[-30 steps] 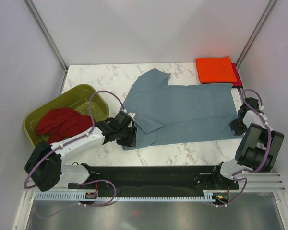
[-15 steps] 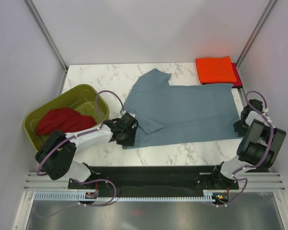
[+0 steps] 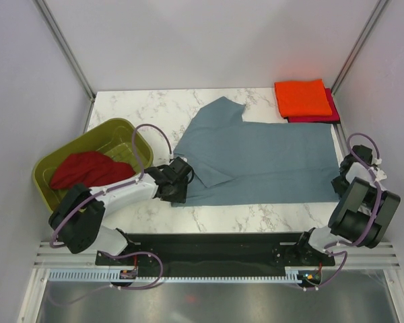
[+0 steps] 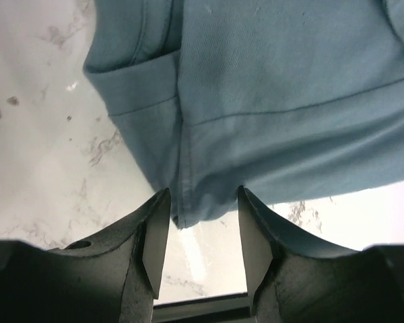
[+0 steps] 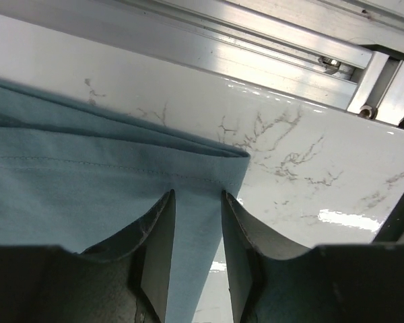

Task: Fold and stack the t-shirts
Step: Fold the tshirt

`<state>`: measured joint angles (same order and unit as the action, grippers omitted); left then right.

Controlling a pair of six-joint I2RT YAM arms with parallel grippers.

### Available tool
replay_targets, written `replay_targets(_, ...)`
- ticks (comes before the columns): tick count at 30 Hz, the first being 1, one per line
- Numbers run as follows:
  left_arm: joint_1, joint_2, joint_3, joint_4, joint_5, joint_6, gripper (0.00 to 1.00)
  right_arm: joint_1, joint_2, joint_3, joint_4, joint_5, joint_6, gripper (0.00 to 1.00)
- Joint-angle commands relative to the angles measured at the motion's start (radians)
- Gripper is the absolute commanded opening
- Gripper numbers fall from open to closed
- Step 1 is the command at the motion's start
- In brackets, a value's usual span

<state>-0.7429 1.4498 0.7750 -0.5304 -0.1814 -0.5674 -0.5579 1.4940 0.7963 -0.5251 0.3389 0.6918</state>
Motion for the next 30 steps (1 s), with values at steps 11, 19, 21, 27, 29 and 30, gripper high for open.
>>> replay_targets(11,0.158,-0.298,0.371,-0.195,0.265,0.092,0.54,0.352,-0.300,0.064,0.115,-0.249,-0.150,0.41)
replay_targets(19,0.511,-0.195,0.760,-0.197,0.647,0.103,0.55,0.886,-0.166,0.104,0.359,-0.257,-0.273,0.42)
replay_targets(21,0.595,-0.158,0.815,-0.188,0.738,0.087,0.54,1.047,-0.070,0.151,0.359,-0.181,-0.307,0.43)
replay_targets(27,0.793,-0.117,0.689,-0.022,0.938,-0.054,0.50,1.368,0.168,0.288,0.413,0.008,-0.487,0.43)
replay_targets(29,0.804,-0.137,0.627,-0.005,0.887,-0.060,0.50,1.434,0.207,0.325,0.435,0.018,-0.520,0.42)
replay_targets(30,0.813,-0.144,0.609,0.004,0.872,-0.055,0.51,1.454,0.244,0.337,0.441,0.017,-0.541,0.43)
